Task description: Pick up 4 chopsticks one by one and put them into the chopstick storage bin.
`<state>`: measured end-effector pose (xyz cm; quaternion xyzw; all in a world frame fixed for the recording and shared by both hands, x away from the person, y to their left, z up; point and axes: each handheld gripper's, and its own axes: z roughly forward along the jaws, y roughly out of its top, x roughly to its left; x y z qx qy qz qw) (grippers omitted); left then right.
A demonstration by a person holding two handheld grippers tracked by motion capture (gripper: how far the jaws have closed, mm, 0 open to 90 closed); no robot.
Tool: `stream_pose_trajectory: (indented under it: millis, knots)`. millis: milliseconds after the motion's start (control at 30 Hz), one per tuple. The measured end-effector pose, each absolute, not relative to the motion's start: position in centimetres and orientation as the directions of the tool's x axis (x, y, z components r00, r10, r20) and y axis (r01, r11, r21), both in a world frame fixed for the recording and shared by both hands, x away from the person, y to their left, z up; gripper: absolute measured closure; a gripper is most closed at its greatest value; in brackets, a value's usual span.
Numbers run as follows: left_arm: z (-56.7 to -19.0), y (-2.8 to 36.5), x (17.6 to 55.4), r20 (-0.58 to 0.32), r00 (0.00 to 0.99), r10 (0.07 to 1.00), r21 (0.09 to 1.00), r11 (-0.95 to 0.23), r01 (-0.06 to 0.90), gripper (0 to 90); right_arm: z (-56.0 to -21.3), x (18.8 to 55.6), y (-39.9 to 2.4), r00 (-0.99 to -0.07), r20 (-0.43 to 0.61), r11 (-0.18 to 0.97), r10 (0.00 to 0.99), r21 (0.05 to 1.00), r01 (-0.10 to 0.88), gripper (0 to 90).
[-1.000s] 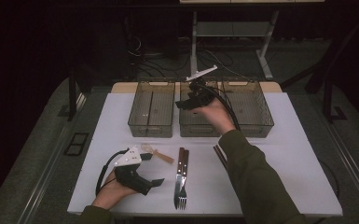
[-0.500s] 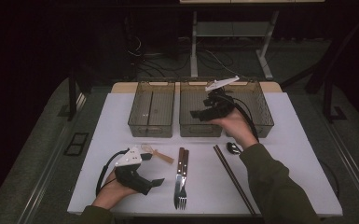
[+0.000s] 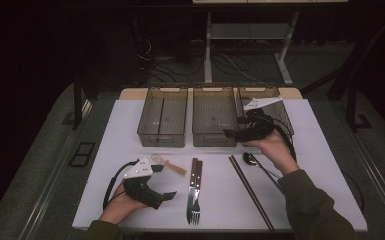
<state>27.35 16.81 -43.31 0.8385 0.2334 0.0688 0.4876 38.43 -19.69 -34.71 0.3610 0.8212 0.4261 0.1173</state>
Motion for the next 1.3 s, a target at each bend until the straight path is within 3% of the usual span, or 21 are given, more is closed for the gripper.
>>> stream_pose_trajectory:
  millis: [867,1167,1300]
  knots:
    - [-43.3,16.8,27.3,-0.11,0.879,0.464,0.846,-0.421,0.328,0.0,-39.1,31.4,-27.9,-0.671,0.134,0.368,0.729,0.75,0.55,25.4]
    - [-43.3,16.8,27.2,-0.105,0.879,0.464,0.845,-0.424,0.325,0.0,-40.3,29.3,-29.7,-0.663,0.124,0.4,0.738,0.71,0.579,32.8]
    - [-43.3,16.8,27.3,-0.103,0.88,0.464,0.845,-0.426,0.324,0.0,-40.8,28.3,-30.6,-0.644,0.111,0.408,0.757,0.69,0.598,40.5]
